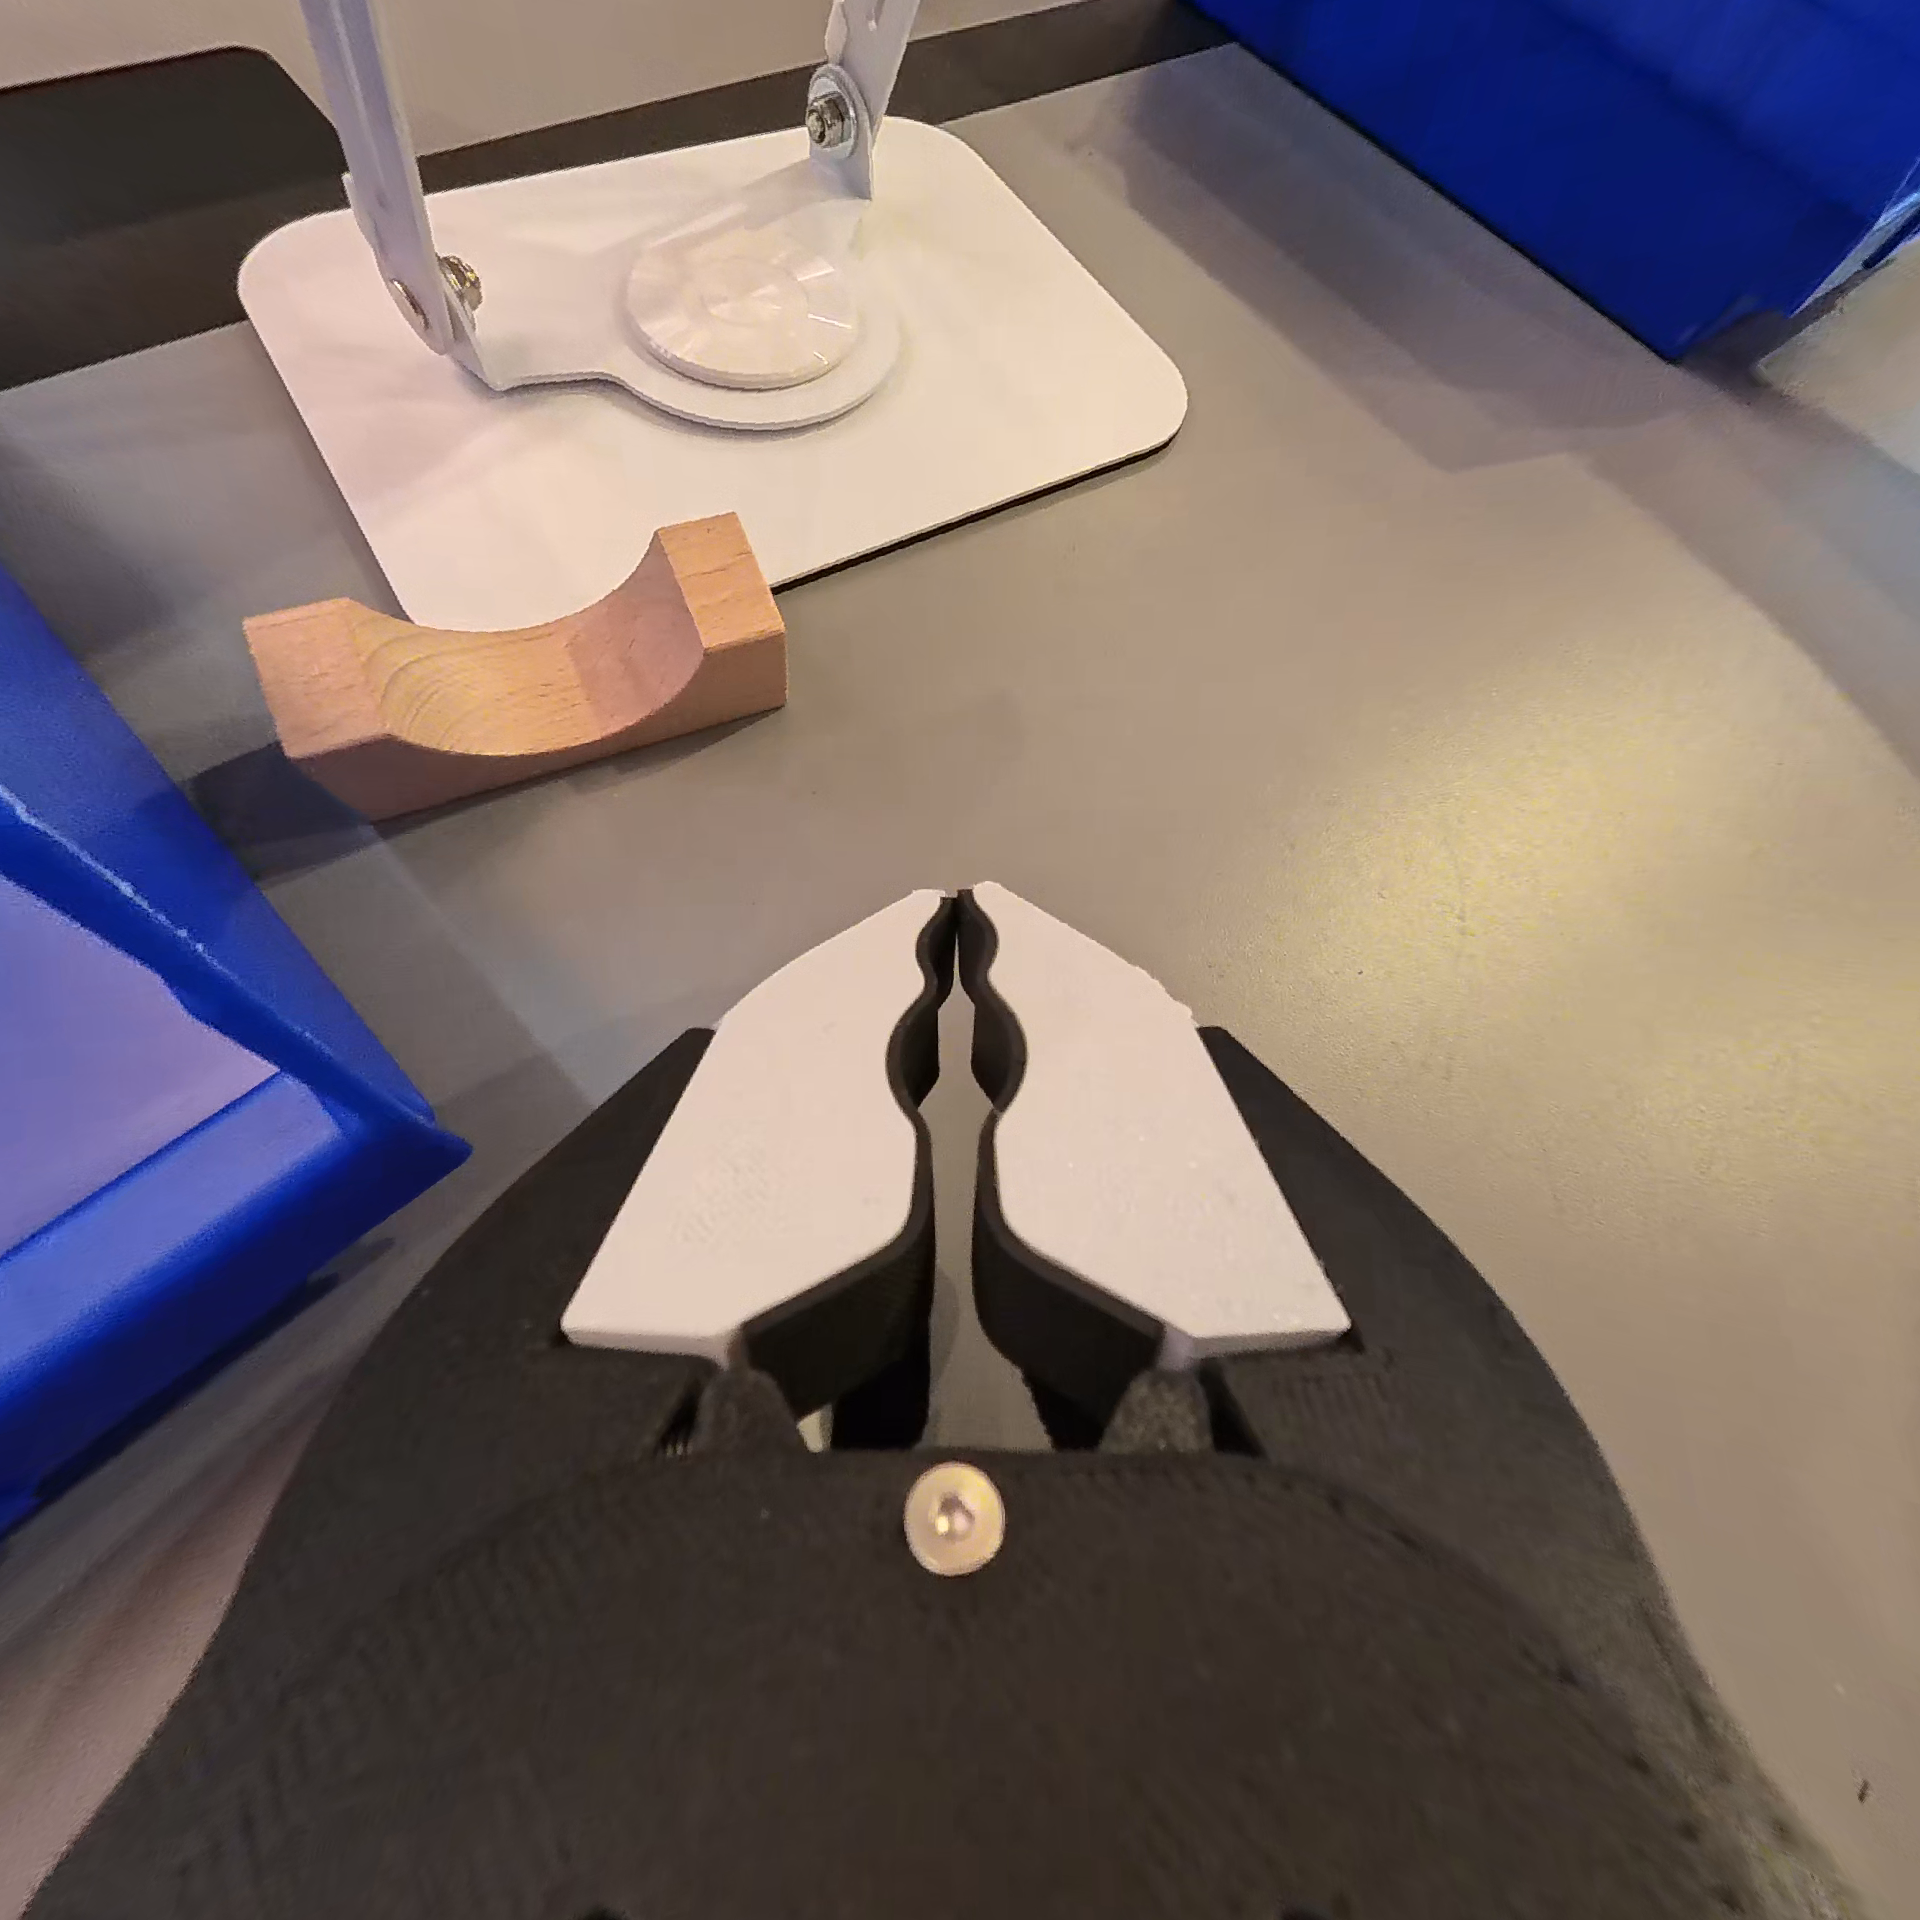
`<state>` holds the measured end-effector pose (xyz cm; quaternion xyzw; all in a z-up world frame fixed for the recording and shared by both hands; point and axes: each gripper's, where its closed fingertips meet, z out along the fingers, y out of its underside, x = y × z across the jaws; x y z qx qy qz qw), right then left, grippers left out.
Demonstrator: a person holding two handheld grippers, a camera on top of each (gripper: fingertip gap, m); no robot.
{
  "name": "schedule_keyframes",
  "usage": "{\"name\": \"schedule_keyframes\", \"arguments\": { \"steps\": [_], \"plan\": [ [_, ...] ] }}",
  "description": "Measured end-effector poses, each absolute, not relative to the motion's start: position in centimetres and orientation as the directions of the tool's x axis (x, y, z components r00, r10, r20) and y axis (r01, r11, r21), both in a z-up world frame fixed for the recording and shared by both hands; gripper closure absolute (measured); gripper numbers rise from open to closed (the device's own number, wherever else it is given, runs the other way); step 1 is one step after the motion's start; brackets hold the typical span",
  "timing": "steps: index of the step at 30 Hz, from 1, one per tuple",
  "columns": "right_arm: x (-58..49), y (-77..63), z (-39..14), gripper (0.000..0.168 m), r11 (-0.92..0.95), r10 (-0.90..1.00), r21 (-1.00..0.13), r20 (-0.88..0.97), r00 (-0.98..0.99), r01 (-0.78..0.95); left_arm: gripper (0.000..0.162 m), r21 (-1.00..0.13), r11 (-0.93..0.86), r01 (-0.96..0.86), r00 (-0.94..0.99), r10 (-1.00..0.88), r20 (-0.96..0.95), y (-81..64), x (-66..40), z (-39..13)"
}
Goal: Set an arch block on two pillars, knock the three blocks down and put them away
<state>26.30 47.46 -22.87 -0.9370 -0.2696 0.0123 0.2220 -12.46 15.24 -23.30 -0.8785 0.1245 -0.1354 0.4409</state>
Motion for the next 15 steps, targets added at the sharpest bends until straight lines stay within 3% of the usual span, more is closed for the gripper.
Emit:
{"name": "schedule_keyframes", "arguments": {
  "steps": [5, 8, 11, 15],
  "plan": [
    [21.1, 41.4, -11.5, 0.124, -0.493, 0.614, -0.669, 0.185, 0.767, 0.556, 0.162, -0.804, -0.585, -0.108, 0.934, -0.337, 0.120, 15.3, -12.4, -23.4],
    [11.1, 32.1, -6.7, 0.125, -0.235, 0.820, -0.773, 0.168, 0.548, 0.589, 0.162, -0.802, -0.587, -0.109, 0.935, -0.334, 0.118, 15.3, -12.5, -23.5],
    [0.8, 24.7, -9.2, 0.122, -0.019, 0.923, -0.717, 0.256, 0.288, 0.697, 0.162, -0.806, -0.583, -0.098, 0.936, -0.330, 0.124, 15.4, -12.5, -23.4],
    [-10.2, 20.8, -16.6, 0.121, 0.113, 0.972, -0.630, 0.231, 0.047, 0.768, 0.162, -0.822, -0.565, -0.066, 0.933, -0.326, 0.150, 15.4, -12.7, -22.9]
  ]
}}
